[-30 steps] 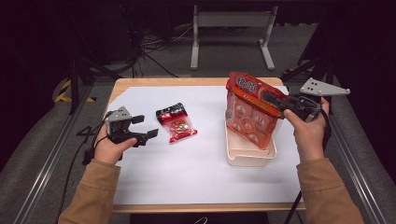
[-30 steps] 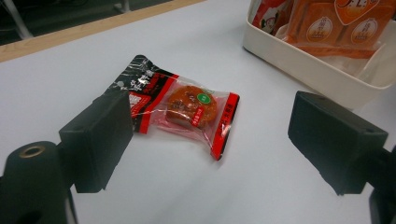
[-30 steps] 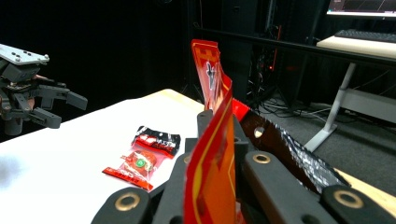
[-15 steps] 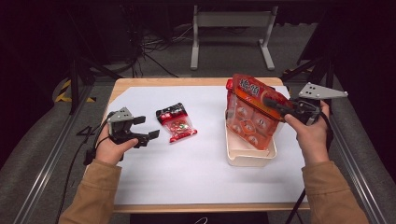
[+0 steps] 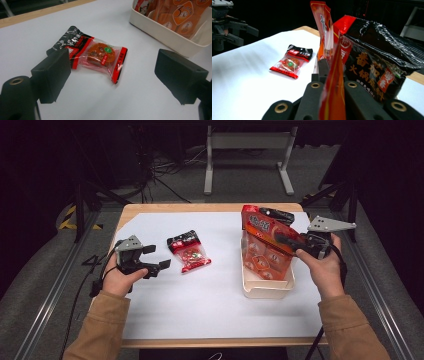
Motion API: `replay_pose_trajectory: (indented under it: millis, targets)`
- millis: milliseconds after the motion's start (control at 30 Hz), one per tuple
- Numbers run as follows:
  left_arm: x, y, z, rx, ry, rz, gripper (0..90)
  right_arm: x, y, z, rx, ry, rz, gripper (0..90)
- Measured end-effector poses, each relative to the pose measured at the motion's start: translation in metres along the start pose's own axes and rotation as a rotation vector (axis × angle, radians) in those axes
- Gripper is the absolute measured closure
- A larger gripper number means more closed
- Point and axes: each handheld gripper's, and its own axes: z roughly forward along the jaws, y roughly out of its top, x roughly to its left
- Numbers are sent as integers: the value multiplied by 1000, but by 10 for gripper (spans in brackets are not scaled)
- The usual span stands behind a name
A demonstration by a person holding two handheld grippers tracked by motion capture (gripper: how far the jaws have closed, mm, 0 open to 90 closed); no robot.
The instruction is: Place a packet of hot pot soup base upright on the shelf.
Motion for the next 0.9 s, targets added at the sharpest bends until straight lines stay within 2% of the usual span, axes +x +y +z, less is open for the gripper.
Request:
replay_pose_trajectory:
  millis: [33,67,267,367,433,500,533,567,700,800,833,900]
  targets:
    - [0,0,0,1,1,-4,144,-1,0,-1,3,-6,0,897]
    - [1,0,0,2,3,10,144,-1,-1,-1,2,-7,2,897]
    - [1,-1,2,-4,8,6,111,-1,-4,-3,-7,-12,4,896]
    - [2,-1,5,-1,36,19,85,-2,-4,-5,-9,-20,9,893]
    - [3,-1,8,-3,40,15,51,-1,-4,-7,-3,-36,1,880]
    - [3,-1,10,-11,30,-6,37,-2,-4,-9,-13,-45,3,834]
    - [3,-1,12,-14,24,-35,37,-2,-4,-10,-20,-48,8,802]
    - [3,0,13,-12,16,-45,37,-2,-4,-12,-30,-57,22,756]
    - [4,1,17,-20,20,-73,40,-2,-6,-20,-53,-71,49,619]
    - [4,2,18,-13,40,-60,63,-1,-8,-29,-72,-92,61,525]
    - [4,3,18,-12,38,-70,76,0,-9,-33,-90,-95,77,491]
    - [3,4,19,-6,32,-83,98,1,-11,-40,-98,-93,84,463]
